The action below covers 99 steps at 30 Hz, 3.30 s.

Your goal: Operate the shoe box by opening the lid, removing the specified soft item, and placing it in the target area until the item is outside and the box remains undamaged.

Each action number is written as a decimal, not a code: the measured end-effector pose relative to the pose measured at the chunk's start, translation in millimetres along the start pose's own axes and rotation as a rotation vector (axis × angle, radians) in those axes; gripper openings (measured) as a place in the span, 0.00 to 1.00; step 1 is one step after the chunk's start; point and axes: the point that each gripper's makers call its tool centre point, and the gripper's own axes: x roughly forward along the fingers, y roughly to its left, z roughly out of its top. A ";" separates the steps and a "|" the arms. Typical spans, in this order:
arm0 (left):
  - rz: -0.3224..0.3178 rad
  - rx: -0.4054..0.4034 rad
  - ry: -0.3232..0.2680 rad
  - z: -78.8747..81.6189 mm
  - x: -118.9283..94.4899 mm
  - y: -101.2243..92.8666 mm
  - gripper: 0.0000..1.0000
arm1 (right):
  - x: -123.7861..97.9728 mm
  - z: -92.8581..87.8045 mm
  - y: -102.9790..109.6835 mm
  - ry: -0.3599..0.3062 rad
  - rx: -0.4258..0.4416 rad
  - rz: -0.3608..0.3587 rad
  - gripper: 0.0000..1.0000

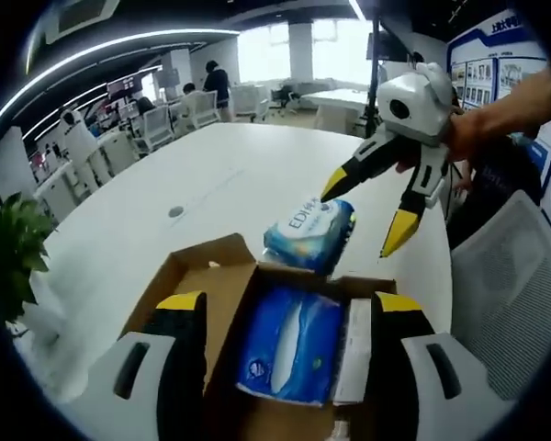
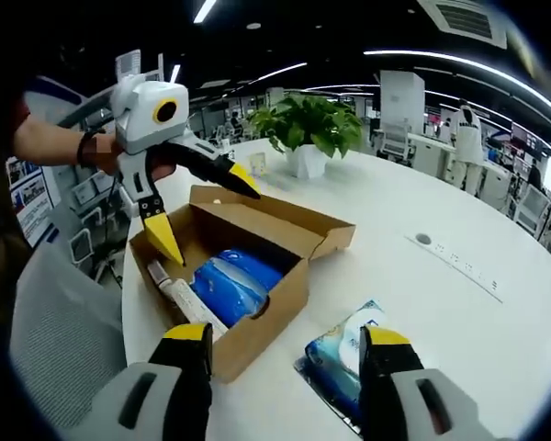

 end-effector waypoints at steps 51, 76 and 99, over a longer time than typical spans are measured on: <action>0.168 -0.226 -0.079 -76.2 -114.6 10.0 0.76 | 95.6 47.9 57.3 0.213 -0.414 0.200 0.58; 0.213 -0.256 -0.063 -91.7 -140.3 14.8 0.74 | 129.3 8.5 69.0 0.445 -0.683 0.340 0.57; 0.219 -0.261 -0.056 -97.0 -146.2 17.8 0.73 | 147.1 -13.5 69.2 0.511 -0.780 0.367 0.62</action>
